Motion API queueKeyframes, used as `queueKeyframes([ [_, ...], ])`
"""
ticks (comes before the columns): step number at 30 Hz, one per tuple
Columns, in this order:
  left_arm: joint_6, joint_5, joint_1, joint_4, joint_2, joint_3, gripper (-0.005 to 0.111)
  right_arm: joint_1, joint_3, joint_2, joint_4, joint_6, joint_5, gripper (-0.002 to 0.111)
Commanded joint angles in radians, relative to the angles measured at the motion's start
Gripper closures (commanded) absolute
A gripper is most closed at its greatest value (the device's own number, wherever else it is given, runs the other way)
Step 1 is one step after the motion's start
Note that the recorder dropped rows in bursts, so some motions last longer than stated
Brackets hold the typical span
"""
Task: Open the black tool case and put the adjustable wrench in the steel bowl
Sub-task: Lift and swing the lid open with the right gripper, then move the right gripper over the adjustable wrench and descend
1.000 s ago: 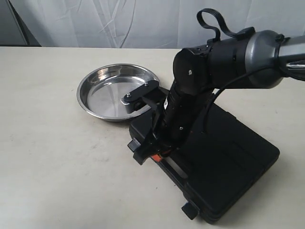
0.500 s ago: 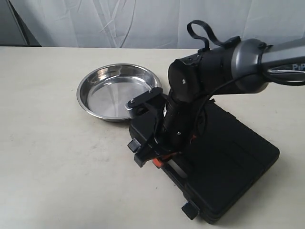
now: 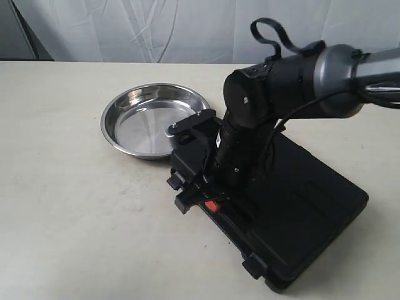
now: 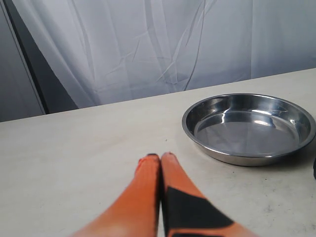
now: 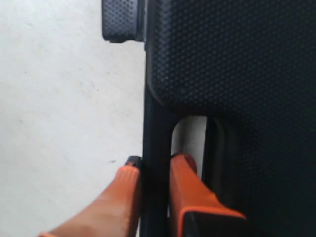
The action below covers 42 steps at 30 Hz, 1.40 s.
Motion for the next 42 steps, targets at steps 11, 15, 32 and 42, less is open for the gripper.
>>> queueKeyframes([
  [11, -0.001, -0.007, -0.004, -0.002, 0.004, -0.002, 0.106, -0.004, -0.003, -0.294, -0.310, 0.093, 0.034, 0.109],
  [15, -0.001, -0.007, -0.004, -0.002, 0.004, -0.002, 0.106, -0.004, -0.003, -0.366, -0.552, 0.241, 0.072, 0.109],
  [32, -0.001, -0.007, -0.004, -0.002, 0.004, -0.002, 0.106, -0.181, -0.003, -0.377, -1.170, 0.610, 0.261, 0.109],
  [42, -0.001, -0.007, -0.004, -0.002, 0.004, -0.002, 0.106, -0.187, 0.019, -0.365, -0.720, 0.482, -0.053, 0.109],
])
